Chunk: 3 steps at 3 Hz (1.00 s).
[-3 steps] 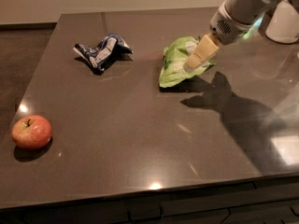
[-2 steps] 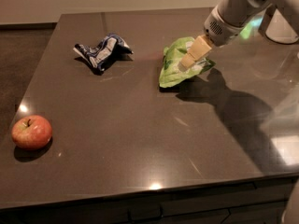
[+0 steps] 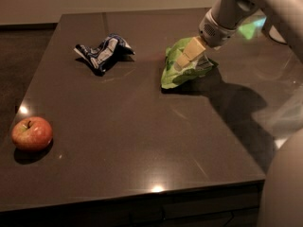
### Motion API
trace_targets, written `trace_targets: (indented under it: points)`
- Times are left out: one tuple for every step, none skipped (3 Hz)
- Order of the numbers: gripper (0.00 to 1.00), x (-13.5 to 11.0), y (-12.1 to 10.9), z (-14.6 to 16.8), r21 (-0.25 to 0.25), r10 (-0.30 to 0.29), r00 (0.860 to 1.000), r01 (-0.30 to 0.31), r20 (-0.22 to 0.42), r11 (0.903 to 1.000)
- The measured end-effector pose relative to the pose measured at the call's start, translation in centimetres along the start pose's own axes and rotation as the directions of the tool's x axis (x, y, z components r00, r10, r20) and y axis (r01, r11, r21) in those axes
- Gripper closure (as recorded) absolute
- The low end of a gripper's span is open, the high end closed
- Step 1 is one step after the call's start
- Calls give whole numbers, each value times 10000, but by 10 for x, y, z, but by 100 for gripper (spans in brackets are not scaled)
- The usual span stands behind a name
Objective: Move green rice chip bag near blue chip bag
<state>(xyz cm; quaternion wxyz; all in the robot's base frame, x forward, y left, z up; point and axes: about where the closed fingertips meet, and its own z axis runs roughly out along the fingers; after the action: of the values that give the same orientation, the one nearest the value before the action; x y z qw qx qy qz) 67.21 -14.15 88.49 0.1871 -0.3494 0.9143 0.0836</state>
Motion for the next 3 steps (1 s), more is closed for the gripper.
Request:
trace_targets:
  points:
    - [17,-5,1,10,-229,40,10000,-42,-81,9997]
    - [41,-10,2,14,-409,7,9999,-12,-132,9992]
    - [64,-16,7,13,-599,-158,9999,157,2,9981]
